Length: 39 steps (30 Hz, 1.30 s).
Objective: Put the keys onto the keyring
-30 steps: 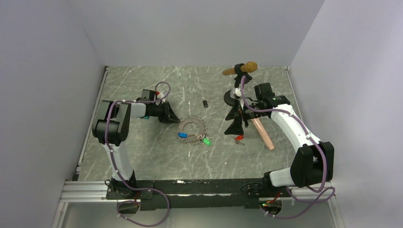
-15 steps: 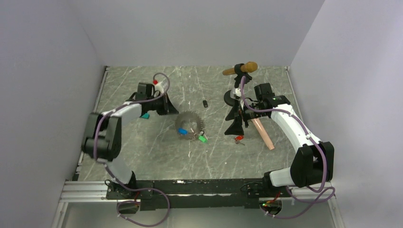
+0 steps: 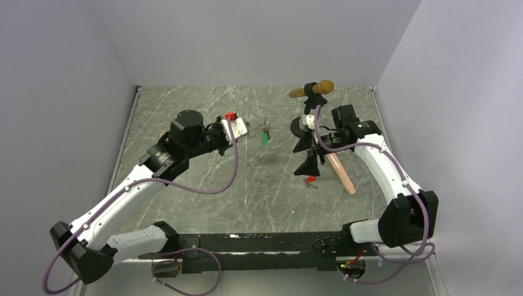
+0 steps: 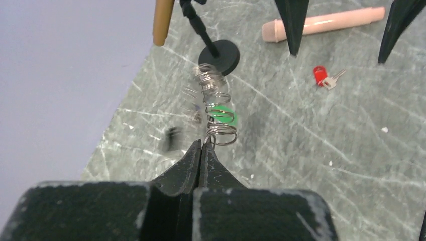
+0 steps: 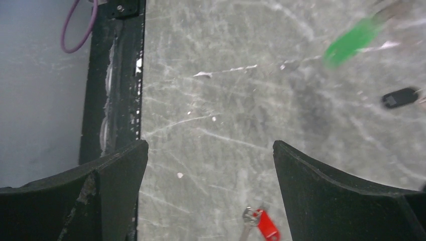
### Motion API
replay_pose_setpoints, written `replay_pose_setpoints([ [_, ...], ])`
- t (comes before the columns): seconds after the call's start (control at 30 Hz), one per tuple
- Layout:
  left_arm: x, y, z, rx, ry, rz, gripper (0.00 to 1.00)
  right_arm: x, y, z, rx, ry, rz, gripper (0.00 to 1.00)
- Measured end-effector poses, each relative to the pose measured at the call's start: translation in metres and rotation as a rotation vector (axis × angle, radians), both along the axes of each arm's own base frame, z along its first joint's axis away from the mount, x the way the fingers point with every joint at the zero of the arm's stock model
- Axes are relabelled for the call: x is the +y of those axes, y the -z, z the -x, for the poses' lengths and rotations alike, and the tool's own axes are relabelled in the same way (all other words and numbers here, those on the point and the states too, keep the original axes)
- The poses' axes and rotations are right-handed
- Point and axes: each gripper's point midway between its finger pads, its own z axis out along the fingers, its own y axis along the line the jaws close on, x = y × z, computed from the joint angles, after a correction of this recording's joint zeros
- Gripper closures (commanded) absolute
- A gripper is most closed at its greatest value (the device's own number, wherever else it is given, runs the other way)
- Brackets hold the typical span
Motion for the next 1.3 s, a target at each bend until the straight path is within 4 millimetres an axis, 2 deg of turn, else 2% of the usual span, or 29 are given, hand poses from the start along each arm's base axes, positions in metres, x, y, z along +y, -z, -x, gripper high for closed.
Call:
replay_pose_setpoints([
  [0.07, 0.008, 0.0, 0.004, -0.031, -0.005, -0.017, 1.0, 0.001, -0.015, -0.003, -0.064, -0.006, -0.01, 0.0],
  [0.17, 0.015, 0.011, 0.014, -0.024, 0.003, -0.027, 1.0, 0.005, -0.05, -0.005, -0.182, -0.022, -0.06, 0.0],
  [0.27, 0.014, 0.023, 0.026, 0.008, 0.035, -0.012, 1.0, 0.014, -0.078, 0.001, -0.246, -0.065, -0.131, 0.0],
  [0.33, 0.012, 0.028, 0.033, 0.036, 0.057, 0.006, 1.0, 0.022, -0.086, 0.009, -0.254, -0.108, -0.166, 0.01],
  [0.53, 0.0, 0.044, 0.052, 0.128, 0.139, 0.072, 1.0, 0.039, -0.089, 0.026, -0.231, -0.202, -0.207, 0.09],
  [0.73, -0.008, 0.058, 0.067, 0.188, 0.193, 0.138, 1.0, 0.048, -0.101, 0.032, -0.256, -0.266, -0.256, 0.31],
  [0.9, -0.015, 0.06, 0.074, 0.199, 0.232, 0.196, 1.0, 0.057, -0.095, 0.033, -0.228, -0.302, -0.26, 0.4],
  [1.1, -0.022, 0.07, 0.081, 0.209, 0.257, 0.227, 1.0, 0.063, -0.09, 0.037, -0.218, -0.322, -0.261, 0.64],
  [1.3, -0.028, 0.063, 0.08, 0.168, 0.27, 0.289, 1.0, 0.071, -0.082, 0.043, -0.183, -0.354, -0.257, 0.66],
])
